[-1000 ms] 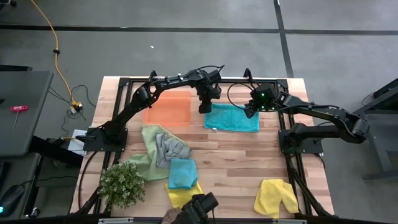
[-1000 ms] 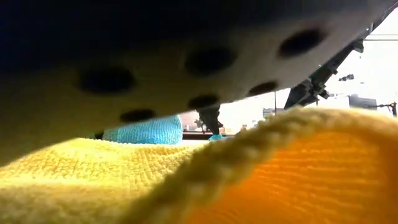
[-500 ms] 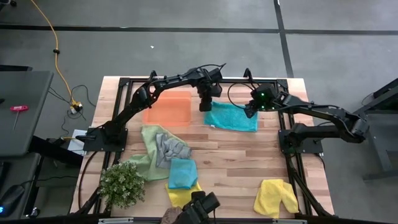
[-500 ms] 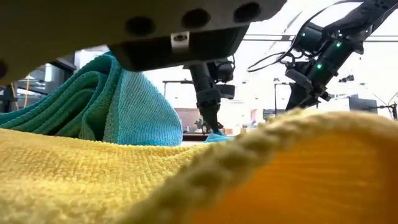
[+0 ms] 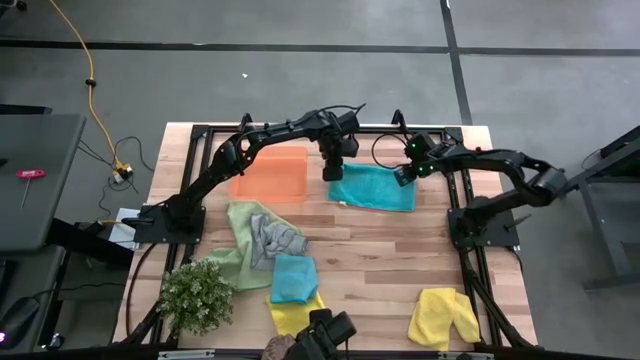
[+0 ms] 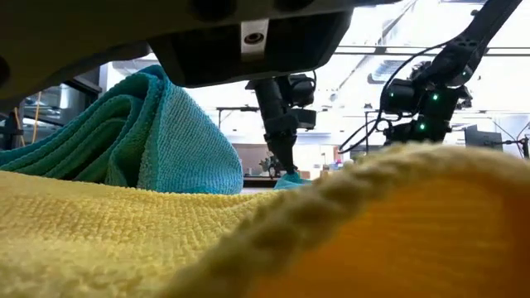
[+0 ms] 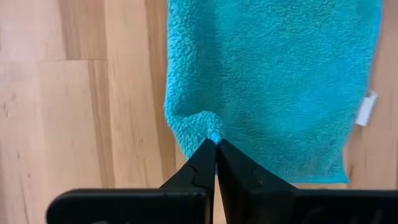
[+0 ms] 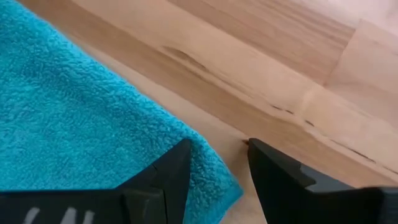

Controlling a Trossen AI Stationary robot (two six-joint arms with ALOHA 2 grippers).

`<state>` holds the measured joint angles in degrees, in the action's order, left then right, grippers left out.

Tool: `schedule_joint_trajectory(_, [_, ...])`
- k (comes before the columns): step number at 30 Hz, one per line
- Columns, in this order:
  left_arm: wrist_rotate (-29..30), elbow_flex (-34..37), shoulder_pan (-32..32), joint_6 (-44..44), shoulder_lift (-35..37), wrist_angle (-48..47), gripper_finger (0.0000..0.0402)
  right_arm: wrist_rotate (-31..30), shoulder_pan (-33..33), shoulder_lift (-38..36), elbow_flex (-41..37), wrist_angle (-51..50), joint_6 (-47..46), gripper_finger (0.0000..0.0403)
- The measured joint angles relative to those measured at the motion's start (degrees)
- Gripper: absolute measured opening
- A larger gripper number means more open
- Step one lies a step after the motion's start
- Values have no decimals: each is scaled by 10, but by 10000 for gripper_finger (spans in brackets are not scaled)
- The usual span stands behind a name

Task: Fold microfiber towels
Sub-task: Fold the top blue microfiber cloth

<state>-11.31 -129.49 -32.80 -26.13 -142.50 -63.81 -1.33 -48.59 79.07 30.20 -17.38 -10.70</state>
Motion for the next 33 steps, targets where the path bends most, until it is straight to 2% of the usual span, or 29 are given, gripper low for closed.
schedule_joint_trajectory(10, [0,0,0,0,0,0,0,10,3,-6,1,-19,5,141])
schedule_joint_trajectory(22, [2,0,0,0,0,0,0,13,4,-64,0,-99,6,8])
schedule_joint_trajectory(30, [2,0,0,1,0,0,0,12,4,-64,0,-110,22,19])
schedule_joint_trajectory(33, [13,0,0,-5,0,0,0,11,4,-66,0,-104,35,9])
